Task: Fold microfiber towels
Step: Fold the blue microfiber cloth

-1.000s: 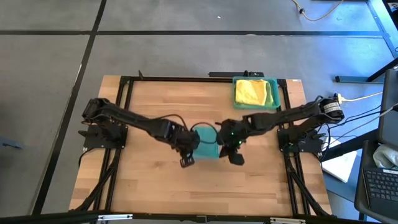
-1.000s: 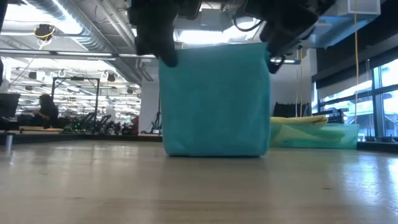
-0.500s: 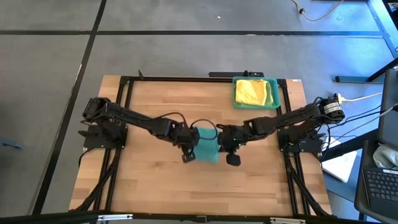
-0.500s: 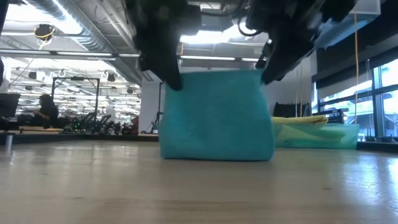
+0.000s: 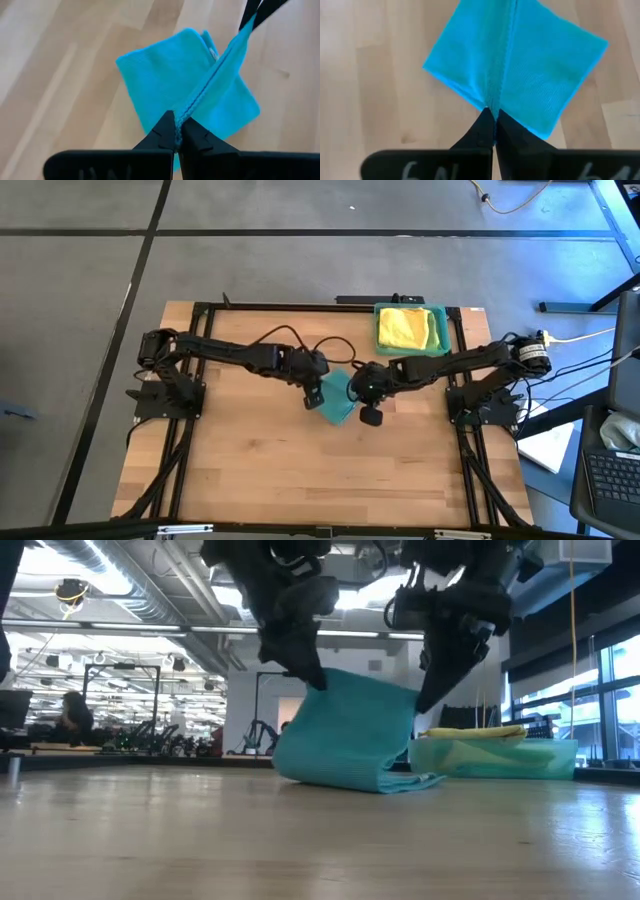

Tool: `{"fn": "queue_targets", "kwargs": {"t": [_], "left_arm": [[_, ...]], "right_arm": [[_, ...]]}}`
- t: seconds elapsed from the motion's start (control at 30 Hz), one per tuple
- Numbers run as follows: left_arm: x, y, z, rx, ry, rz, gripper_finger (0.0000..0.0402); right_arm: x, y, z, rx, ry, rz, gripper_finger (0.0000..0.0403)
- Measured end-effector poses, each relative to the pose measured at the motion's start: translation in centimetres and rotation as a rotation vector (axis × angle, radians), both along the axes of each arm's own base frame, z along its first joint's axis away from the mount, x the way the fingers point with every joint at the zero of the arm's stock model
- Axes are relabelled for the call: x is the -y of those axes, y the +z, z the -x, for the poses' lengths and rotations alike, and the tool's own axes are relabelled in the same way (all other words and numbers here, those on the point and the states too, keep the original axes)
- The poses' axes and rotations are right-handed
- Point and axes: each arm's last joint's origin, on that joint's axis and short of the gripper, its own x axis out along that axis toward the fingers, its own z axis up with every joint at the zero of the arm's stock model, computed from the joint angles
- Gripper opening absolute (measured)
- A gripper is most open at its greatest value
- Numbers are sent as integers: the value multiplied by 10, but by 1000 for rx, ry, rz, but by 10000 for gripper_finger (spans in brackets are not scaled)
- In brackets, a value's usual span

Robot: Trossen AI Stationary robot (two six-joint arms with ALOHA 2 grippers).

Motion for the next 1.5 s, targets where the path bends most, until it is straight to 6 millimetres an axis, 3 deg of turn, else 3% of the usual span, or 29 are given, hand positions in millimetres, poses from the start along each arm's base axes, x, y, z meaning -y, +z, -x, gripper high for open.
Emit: {"fn": "queue_targets", "kwargs": {"t": [0.3, 0.57, 1.0, 1.3, 1.5], "left_arm": [[-14, -9, -13, 52, -78, -38, 0], [-20, -27, -28, 96, -111, 3, 0], [-42, -24, -40, 234, -106, -62, 0], [-45, -51, -55, 254, -141, -86, 0], [-48, -57, -64, 316, -119, -121, 0]], "right_arm": [[4, -13, -1, -85, -61, -19, 6], [1, -16, 12, -207, -81, -17, 6], [3, -18, 18, -271, -160, 9, 6], [3, -21, 26, -356, -233, -19, 6], [4, -22, 32, -402, -267, 24, 6]]}}
